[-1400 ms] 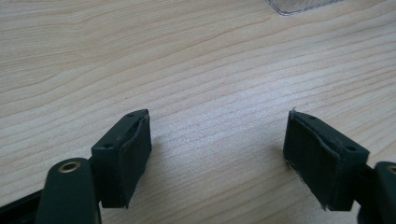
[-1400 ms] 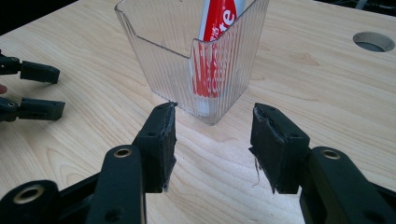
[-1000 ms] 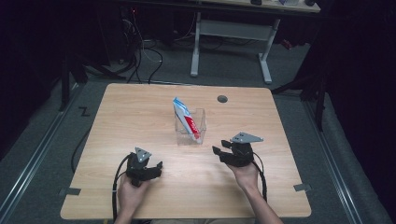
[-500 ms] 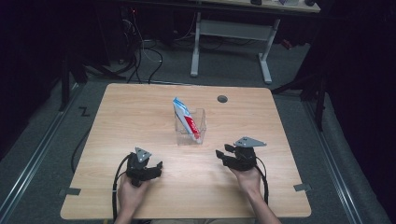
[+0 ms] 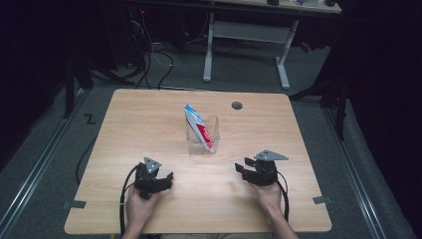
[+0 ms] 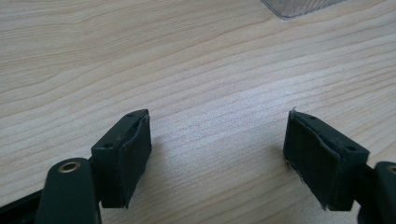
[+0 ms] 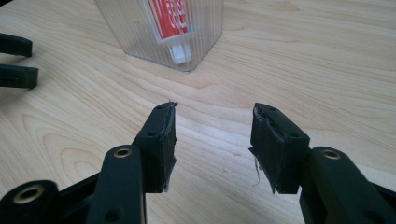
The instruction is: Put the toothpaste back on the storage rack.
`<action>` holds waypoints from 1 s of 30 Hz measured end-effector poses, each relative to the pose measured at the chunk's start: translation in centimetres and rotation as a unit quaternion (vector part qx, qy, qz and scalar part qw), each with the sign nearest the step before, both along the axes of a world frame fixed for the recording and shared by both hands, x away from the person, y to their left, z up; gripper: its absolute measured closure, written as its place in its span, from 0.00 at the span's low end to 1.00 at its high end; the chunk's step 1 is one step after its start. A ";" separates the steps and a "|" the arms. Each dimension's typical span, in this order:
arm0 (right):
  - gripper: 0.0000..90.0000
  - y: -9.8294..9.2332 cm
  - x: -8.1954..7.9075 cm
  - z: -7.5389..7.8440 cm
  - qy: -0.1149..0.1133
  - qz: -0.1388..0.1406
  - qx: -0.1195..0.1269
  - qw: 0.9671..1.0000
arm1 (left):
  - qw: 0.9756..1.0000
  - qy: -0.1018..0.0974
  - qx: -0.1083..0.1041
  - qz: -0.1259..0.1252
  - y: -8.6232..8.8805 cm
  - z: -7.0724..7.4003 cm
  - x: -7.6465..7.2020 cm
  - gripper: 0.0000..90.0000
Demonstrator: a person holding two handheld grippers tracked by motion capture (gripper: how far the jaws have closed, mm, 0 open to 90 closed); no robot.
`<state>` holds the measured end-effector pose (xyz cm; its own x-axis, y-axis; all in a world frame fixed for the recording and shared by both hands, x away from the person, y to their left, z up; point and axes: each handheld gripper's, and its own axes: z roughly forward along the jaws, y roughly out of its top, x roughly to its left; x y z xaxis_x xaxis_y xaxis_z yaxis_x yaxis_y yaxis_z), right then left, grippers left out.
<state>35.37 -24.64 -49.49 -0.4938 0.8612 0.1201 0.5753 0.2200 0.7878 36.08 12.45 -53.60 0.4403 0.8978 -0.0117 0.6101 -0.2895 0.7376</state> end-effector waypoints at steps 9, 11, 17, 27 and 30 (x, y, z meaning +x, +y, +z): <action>0.56 -1.0 0.2 -0.5 0.002 -0.020 -0.021 1.000 | 1.000 0.000 0.000 0.000 0.0 0.0 0.0 0.27; 0.56 -1.3 0.3 -0.6 0.003 -0.024 -0.024 0.999 | 1.000 0.000 0.000 0.000 0.0 0.0 0.0 0.27; 0.55 -2.4 0.5 -0.8 0.000 -0.044 -0.036 0.998 | 1.000 0.000 0.000 0.000 0.0 0.0 0.0 0.27; 0.55 -3.8 0.9 -2.5 0.011 -0.077 -0.046 0.996 | 1.000 0.000 0.000 0.000 0.0 0.0 0.0 0.27; 0.55 -4.0 0.9 -2.8 0.016 -0.083 -0.050 0.995 | 1.000 0.000 0.000 0.001 0.0 0.0 0.0 0.27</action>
